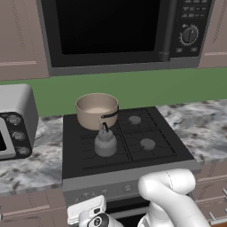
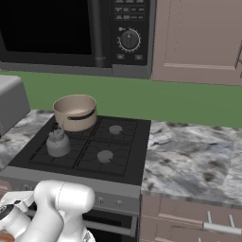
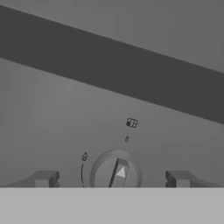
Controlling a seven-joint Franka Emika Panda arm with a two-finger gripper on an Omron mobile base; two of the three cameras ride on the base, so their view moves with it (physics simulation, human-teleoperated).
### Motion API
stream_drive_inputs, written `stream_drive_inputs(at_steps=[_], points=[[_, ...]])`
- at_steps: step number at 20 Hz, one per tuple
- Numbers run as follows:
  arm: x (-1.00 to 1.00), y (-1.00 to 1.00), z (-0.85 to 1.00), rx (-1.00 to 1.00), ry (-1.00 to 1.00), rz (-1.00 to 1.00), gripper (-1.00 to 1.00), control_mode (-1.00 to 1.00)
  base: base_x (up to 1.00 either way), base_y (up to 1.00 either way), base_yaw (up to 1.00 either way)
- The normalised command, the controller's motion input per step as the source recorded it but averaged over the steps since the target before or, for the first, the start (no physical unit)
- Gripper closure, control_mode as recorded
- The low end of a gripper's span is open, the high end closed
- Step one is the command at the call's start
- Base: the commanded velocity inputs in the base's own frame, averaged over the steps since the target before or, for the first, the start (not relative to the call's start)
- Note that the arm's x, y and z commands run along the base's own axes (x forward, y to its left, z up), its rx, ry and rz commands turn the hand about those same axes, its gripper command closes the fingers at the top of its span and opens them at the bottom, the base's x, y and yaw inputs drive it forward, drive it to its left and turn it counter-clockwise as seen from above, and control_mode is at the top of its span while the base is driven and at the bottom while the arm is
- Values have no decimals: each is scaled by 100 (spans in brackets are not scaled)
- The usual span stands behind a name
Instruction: Pick the kettle from the counter and place it on a stove burner. Then turn the burner on.
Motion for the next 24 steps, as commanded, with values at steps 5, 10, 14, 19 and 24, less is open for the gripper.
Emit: stream_drive_inputs(at_steps=[5, 10, 14, 19, 24], points=[[23, 0, 0, 0, 0, 0, 100, -100, 0, 0, 0], [4, 0, 0, 0, 0, 0, 100, -100, 0, 0, 0], [0, 0, 0, 0, 0, 0, 100, -100, 0, 0, 0], [0, 0, 0, 0, 0, 0, 100, -100, 0, 0, 0], [0, 0, 0, 0, 0, 3, 100, -100, 0, 0, 0]])
